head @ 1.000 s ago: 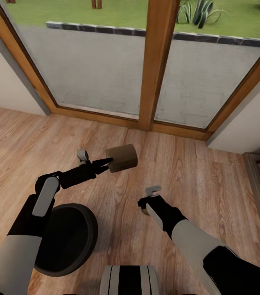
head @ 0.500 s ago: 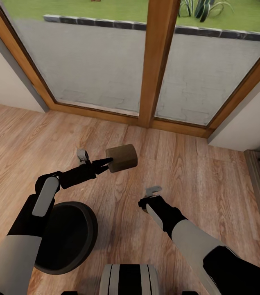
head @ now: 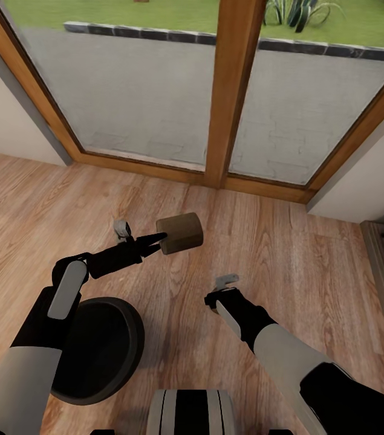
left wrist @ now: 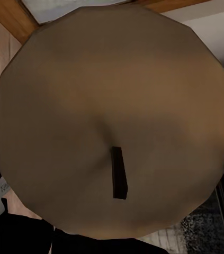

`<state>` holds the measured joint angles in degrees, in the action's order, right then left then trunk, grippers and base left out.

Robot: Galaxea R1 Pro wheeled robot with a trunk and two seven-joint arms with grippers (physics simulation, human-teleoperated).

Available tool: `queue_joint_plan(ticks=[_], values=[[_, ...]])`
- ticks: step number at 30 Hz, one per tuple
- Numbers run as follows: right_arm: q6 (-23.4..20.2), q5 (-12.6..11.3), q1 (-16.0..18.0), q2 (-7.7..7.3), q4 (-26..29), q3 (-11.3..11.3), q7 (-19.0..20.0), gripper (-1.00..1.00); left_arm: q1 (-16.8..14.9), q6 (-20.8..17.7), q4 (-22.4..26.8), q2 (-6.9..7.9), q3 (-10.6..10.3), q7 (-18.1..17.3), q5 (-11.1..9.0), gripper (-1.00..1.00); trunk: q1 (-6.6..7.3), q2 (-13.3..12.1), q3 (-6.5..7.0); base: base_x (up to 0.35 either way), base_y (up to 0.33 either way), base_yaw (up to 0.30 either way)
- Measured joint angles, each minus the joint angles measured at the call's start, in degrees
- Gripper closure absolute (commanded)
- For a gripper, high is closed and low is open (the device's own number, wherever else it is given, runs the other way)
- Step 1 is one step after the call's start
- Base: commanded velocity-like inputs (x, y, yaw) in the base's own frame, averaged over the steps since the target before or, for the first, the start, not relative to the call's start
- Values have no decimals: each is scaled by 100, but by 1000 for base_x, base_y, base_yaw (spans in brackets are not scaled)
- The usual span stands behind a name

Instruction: Place each of the two pumpkins and all three candles from the living room inside a cabinet in the living room (use any cabinet), then make sure every cabinet is closed, and position the cauldron so it is next to a table in the living room.

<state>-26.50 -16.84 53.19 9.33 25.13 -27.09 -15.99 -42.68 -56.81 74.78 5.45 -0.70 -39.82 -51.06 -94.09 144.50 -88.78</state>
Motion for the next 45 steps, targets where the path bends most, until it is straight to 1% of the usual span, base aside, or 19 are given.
queue_joint_plan(ticks=[9,15,19,29,33,34,40,41,42,43,44,45], values=[[-4,-39,-2,-2,43,7,-15,-100,2,4,1,-2,0,0,-2,100,-1,0,0,0,0,0],[-4,-37,-2,6,52,8,-307,-100,2,2,1,-2,0,0,-3,100,-1,0,0,0,0,0],[-1,-38,-2,4,33,10,-360,-100,0,2,-2,-1,0,0,0,100,-1,0,-1,0,0,0],[4,-29,-1,5,-1,8,-357,-100,2,3,-1,0,0,2,12,100,-27,13,-221,0,0,0],[-41,137,4,6,65,3,-369,-100,1,4,-1,1,0,3,13,100,-35,19,-309,0,0,0],[-38,134,4,6,88,2,-367,-100,0,2,0,1,0,2,11,100,-38,20,-331,0,0,0],[-23,143,5,21,64,-13,-350,-100,-1,0,0,0,0,0,-3,100,-38,20,-332,0,0,0],[-20,133,5,19,64,-12,-348,100,0,2,-3,0,0,0,-1,100,-38,20,-332,0,0,0],[-19,125,4,18,66,-11,-345,100,-1,3,-3,0,0,1,1,100,-38,20,-332,0,0,0],[-1,26,-1,17,74,-7,-324,100,2,2,-1,0,0,0,-3,100,-39,20,-333,0,0,0],[9,-8,-1,19,106,-8,-317,100,1,2,-1,0,0,0,3,100,-40,20,-333,0,0,0],[6,7,-1,17,166,-8,-319,100,3,2,-3,0,0,0,0,100,-39,20,-333,0,0,0]])
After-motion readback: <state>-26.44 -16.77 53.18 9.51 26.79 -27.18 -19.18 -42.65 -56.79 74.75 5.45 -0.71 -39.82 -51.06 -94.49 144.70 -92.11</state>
